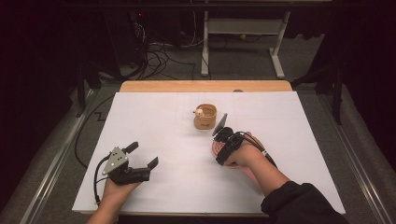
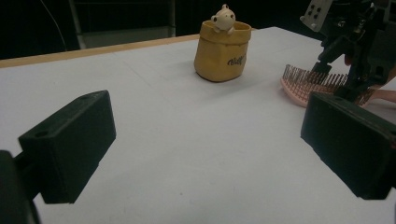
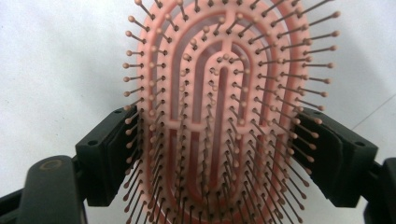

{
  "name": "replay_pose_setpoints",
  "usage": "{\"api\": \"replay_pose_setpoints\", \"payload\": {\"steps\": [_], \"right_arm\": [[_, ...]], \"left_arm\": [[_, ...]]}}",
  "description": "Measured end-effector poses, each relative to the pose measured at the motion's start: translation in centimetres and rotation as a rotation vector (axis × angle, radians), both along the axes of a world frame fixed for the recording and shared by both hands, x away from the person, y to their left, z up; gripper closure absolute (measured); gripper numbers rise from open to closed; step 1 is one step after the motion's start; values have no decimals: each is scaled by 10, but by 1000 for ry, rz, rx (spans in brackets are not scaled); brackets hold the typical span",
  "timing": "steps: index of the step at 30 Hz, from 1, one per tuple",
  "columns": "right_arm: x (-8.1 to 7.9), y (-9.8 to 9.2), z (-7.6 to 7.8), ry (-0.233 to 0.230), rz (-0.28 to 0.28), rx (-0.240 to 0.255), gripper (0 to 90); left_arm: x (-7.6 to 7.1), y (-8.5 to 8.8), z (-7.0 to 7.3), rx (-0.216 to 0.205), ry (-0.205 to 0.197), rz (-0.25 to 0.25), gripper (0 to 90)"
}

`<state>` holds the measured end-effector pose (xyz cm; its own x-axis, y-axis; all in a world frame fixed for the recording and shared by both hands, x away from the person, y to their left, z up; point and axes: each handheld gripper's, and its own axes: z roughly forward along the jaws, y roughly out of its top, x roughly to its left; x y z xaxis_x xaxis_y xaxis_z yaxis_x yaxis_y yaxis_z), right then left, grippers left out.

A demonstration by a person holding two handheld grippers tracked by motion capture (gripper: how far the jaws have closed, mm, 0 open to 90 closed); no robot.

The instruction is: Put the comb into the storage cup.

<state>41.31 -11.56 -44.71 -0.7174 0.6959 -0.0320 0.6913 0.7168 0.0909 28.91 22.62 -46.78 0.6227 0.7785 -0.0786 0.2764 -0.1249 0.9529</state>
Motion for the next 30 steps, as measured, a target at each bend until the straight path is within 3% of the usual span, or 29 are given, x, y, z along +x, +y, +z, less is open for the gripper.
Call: {"api": "replay_pose_setpoints", "payload": {"steps": [26,30], "right_arm": [[2,-2,3,23,19,2,207],[2,-3,7,9,35,4,207]], "left_arm": [[0,1,-1,1,-1,4,40],[1,2,-1,-2,2,10,39]]}}
